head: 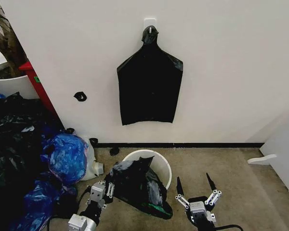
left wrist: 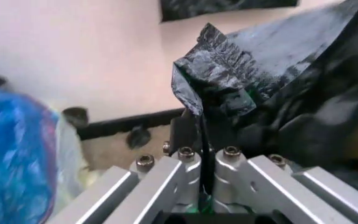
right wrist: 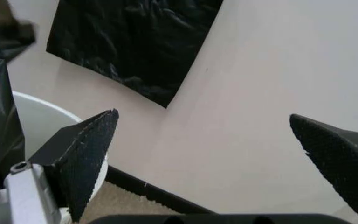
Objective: Place the garbage bag over the trash bin.
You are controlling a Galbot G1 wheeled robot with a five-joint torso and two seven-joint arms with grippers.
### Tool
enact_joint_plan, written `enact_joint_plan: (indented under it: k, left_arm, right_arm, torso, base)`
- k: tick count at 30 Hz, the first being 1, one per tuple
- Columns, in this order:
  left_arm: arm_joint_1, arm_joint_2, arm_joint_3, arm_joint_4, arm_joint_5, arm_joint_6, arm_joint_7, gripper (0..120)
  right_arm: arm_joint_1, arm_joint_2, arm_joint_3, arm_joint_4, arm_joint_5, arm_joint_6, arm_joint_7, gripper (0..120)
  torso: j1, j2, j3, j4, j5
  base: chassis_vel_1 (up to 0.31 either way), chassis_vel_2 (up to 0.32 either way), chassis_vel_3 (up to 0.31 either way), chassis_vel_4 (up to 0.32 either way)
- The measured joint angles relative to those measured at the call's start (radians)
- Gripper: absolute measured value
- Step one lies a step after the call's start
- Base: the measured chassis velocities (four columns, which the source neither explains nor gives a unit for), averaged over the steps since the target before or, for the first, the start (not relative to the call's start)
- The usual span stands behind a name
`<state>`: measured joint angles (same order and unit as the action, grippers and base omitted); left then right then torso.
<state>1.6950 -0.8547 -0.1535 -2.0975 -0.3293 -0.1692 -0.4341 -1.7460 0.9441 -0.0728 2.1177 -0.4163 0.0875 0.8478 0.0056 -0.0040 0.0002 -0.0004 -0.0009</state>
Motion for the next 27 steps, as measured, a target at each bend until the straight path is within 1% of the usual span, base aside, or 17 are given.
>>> enact_joint_plan:
  k: [4, 6, 16, 19, 23, 27]
  left_arm:
    - [-0.037, -0.032, 0.006, 0.054, -0.022, -0.012, -0.005, 0]
    - [-0.041, -0.038, 0.008, 0.06, -0.025, -0.013, -0.005, 0]
    - [-0.112, -0.12, 0.016, 0.138, -0.08, -0.018, -0.016, 0]
    - [-0.126, -0.151, 0.019, 0.171, -0.086, -0.03, -0.016, 0]
    - [-0.127, -0.176, 0.025, 0.192, -0.096, -0.047, -0.014, 0]
    - [-0.121, -0.184, 0.026, 0.192, -0.124, -0.059, -0.013, 0]
  right_arm:
    - [0.002, 0.0, 0.0, -0.005, 0.004, 0.0, -0.003, 100]
    - [0.002, 0.0, 0.0, -0.005, 0.004, 0.0, -0.003, 100]
    - [0.007, -0.001, 0.0, -0.025, 0.006, 0.002, -0.009, 100]
    - [0.007, 0.0, 0.0, -0.029, 0.007, 0.005, -0.01, 100]
    - [0.007, 0.001, 0.001, -0.032, 0.007, 0.008, -0.011, 100]
    - [0.014, 0.002, 0.0, -0.051, 0.017, 0.019, -0.02, 100]
  torso:
    - [0.0, 0.0, 0.0, 0.0, 0.0005]
    - [0.0, 0.0, 0.0, 0.0001, 0.0006]
    - [0.0, 0.0, 0.0, 0.0005, 0.0011]
    - [0.0, 0.0, 0.0, 0.0001, 0.001]
    - [0.0, 0.0, 0.0, 0.0001, 0.0009]
    - [0.0, 0.0, 0.0, 0.0002, 0.0011]
  base:
    - [0.0, 0.0, 0.0, 0.0]
    - [0.0, 0.0, 0.0, 0.0]
    - [0.0, 0.0, 0.0, 0.0]
    - [0.0, 0.0, 0.0, 0.0]
    - [0.0, 0.0, 0.0, 0.0]
    - [0.0, 0.0, 0.0, 0.0]
